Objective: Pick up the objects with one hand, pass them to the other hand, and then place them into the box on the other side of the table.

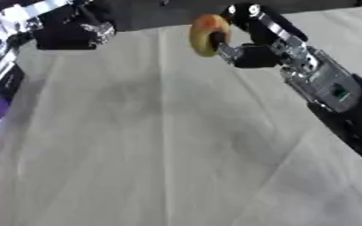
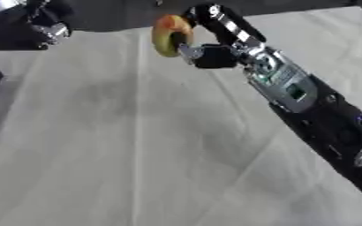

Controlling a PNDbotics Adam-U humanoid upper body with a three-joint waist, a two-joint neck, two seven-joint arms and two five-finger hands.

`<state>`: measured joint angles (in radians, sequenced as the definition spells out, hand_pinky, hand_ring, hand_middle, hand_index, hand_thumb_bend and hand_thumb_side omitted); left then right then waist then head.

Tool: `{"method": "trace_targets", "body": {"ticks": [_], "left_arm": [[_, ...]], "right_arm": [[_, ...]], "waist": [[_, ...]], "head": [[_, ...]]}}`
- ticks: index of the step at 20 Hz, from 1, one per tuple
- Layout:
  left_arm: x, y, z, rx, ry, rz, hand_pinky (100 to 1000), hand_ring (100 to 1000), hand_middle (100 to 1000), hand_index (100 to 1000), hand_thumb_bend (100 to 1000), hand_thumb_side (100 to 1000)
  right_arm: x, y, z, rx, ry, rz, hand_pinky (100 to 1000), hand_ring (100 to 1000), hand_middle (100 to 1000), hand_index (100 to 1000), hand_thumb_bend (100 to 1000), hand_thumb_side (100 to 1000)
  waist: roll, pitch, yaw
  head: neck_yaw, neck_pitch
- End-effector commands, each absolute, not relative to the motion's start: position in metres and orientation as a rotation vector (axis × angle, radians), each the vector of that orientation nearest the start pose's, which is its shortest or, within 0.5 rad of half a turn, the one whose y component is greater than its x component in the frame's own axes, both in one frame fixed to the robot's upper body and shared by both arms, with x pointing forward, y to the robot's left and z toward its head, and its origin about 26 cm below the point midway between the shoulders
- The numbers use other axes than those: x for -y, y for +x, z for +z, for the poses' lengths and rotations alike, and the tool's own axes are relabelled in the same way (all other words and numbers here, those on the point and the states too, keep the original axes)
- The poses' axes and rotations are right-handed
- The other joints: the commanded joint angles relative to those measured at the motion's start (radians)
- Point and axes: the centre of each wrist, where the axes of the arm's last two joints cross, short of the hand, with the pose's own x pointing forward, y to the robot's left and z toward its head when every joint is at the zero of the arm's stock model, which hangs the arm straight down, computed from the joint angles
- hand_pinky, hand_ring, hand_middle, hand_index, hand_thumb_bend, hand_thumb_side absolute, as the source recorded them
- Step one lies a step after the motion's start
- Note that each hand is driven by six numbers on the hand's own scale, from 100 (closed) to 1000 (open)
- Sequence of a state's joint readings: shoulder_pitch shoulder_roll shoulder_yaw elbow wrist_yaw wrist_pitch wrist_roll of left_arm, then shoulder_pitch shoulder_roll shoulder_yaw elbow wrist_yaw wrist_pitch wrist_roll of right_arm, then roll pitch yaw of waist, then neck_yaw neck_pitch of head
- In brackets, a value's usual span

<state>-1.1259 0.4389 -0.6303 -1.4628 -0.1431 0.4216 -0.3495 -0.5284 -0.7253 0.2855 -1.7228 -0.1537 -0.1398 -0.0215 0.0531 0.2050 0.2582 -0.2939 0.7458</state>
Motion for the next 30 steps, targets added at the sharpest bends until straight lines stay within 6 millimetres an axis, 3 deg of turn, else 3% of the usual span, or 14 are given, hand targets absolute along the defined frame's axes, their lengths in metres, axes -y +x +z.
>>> {"method": "trace_targets", "body": {"ticks": [1,13,30], "left_arm": [[-0.088,0.386,0.303,1.722,0.328,-1.459,827,725,723,852,215,606],[-0.071,0.372,0.305,1.754,0.241,-1.574,839,734,720,838,429,679],[-0.049,0.36,0.306,1.751,0.156,-1.679,842,741,728,831,439,708]], "right_arm": [[0.271,0.348,0.23,2.237,-0.18,0.873,916,590,423,564,100,115],[0.265,0.348,0.229,2.248,-0.186,0.913,909,579,416,556,100,100],[0.256,0.347,0.234,2.257,-0.173,0.972,904,573,411,551,100,100]], "waist": [[0.007,-0.021,0.0],[0.005,-0.011,0.006],[0.009,0.002,0.013]], "head": [[-0.002,-0.002],[-0.012,-0.001],[-0.018,-0.008]]}}
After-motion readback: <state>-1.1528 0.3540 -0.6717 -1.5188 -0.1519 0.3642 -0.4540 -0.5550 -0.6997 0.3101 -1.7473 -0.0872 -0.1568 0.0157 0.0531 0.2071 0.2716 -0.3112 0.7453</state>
